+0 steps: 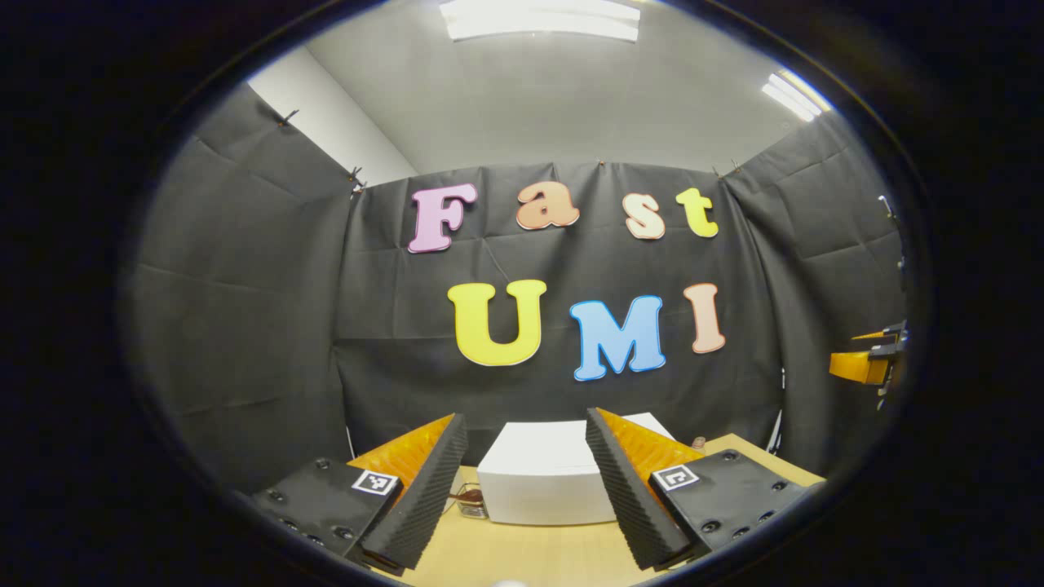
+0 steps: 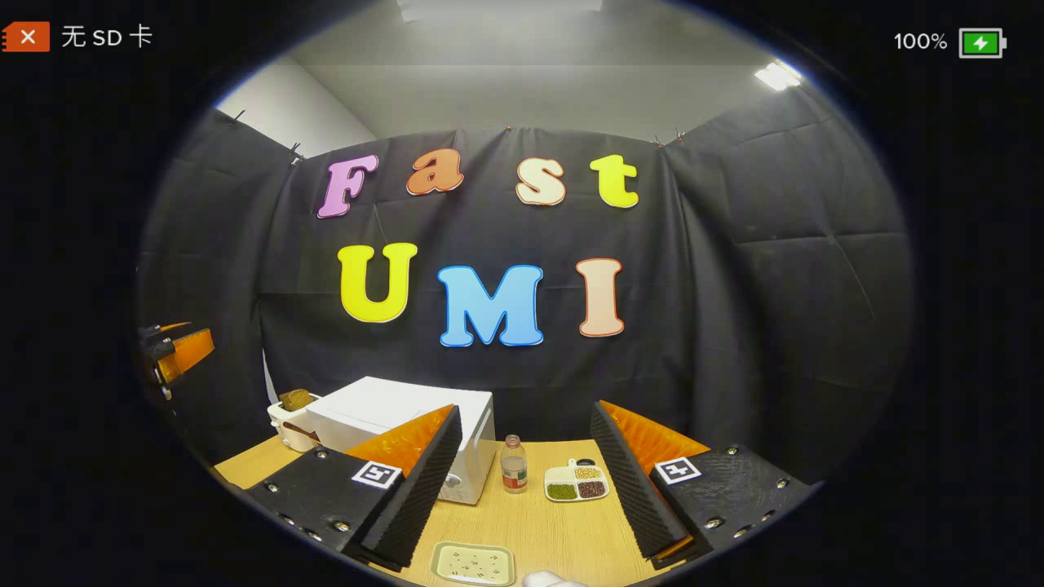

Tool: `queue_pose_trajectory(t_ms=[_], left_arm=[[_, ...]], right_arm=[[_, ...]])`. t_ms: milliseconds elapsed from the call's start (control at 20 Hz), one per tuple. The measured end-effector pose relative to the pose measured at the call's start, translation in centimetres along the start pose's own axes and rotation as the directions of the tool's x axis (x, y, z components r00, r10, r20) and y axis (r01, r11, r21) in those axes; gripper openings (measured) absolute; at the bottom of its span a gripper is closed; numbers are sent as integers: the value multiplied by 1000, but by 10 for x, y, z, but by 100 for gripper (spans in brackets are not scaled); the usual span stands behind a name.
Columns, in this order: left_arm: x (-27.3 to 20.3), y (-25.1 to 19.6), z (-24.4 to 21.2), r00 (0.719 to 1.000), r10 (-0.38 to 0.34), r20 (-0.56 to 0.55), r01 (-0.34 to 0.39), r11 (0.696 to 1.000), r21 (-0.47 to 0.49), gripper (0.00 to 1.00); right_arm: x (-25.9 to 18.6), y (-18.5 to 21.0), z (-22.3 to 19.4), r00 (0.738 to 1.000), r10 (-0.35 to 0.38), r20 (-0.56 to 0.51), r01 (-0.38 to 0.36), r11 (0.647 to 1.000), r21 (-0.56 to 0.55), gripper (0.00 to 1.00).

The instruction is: Open the microwave oven with the left hand, put the food in, and close the microwave oven.

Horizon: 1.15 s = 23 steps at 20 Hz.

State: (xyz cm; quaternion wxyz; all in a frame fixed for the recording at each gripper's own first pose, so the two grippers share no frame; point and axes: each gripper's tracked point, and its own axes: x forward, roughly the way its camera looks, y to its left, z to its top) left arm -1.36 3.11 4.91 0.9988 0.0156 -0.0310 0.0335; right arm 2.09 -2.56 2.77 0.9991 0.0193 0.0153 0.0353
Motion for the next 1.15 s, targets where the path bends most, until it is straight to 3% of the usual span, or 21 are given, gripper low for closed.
queue_pose_trajectory(t_ms=[650, 800, 900, 1150], left_arm=[[2, -1, -2, 1000, 2, -7, -2, 1000, 5, 99], [4, -2, -1, 1000, 1, -3, -1, 1000, 6, 94], [4, -1, 1, 1000, 2, -1, -2, 1000, 9, 99], [5, -1, 2, 1000, 5, 3, -5, 1000, 12, 99]], right_arm=[[2, 3, 0, 1000, 7, 4, -7, 1000, 1, 97], [3, 5, 3, 1000, 9, 9, -9, 1000, 0, 97], [4, 4, 3, 1000, 7, 11, -7, 1000, 2, 97], [6, 4, 1, 1000, 8, 7, -8, 1000, 8, 97]])
